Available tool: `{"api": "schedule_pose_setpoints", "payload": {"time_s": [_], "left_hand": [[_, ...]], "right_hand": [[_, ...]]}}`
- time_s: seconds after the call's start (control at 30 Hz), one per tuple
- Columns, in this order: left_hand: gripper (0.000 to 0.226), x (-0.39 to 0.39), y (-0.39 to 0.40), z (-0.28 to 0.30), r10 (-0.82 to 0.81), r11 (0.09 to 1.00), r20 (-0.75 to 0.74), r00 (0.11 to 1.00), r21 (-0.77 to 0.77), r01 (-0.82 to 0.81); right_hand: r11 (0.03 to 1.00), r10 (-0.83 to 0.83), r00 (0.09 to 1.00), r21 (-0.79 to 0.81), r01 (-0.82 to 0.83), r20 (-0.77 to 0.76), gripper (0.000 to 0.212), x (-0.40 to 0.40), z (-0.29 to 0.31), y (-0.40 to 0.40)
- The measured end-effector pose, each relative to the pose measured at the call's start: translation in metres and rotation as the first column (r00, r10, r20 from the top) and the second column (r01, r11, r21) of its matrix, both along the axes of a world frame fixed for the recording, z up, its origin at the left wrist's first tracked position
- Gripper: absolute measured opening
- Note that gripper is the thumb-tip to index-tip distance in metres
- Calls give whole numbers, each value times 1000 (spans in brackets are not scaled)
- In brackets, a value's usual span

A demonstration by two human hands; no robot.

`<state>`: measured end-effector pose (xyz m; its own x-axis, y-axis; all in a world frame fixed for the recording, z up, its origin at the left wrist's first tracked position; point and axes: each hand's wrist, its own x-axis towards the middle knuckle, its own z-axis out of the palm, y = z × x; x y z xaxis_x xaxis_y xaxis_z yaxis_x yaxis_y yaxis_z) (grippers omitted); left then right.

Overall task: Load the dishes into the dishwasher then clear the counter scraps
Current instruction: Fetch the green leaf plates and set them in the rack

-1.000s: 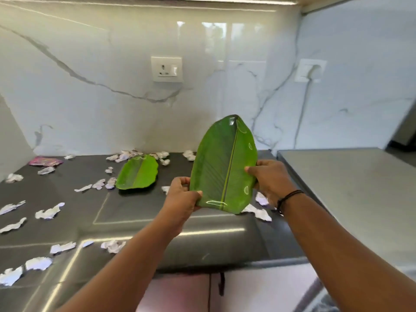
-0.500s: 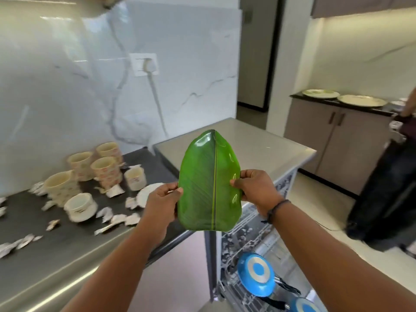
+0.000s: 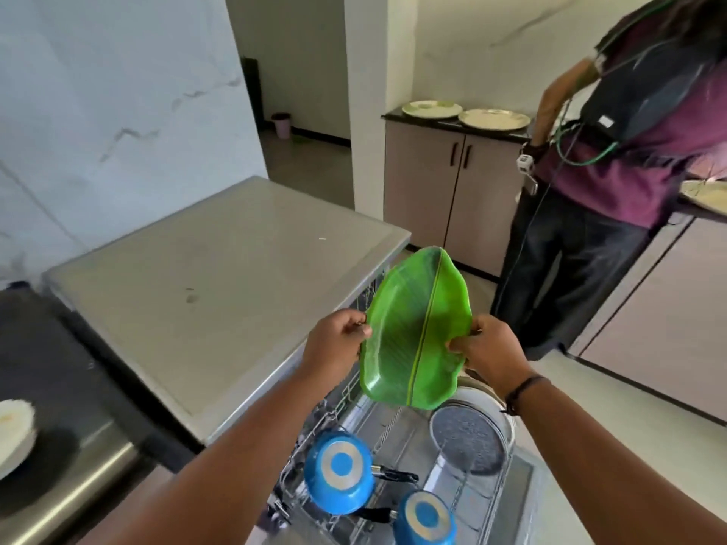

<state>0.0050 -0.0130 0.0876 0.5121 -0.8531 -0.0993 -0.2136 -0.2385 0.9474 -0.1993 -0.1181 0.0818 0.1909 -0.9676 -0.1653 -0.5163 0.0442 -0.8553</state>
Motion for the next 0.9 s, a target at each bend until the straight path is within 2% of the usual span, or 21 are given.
{"api": "schedule_pose_setpoints", "payload": {"time_s": [0.27,0.5,0.67,0.77,0.9], "left_hand": [[8,12,-101,-19,-177,984,184,967,27,175],[12,28,-187,-68,-287,958,217,933,91,273],[13,21,-230,-146,-337,936,216,916,181,301],[11,14,-244,-216,-327,927,213,921,263,268],[13,16,-251,-311,-283,929,319,905,325,176]], "right_hand": [[992,-110,994,-58,110,-2,12,-3,-34,-55],[973,-223,967,-94,213,-123,18,8,-64,-99],[972,-234,939,-53,228,-251,12,10,-127,-122],[968,-229,925,32,250,-301,12,9,-196,-136],[961,-187,923,133,243,-335,15,22,-293,-155]]}}
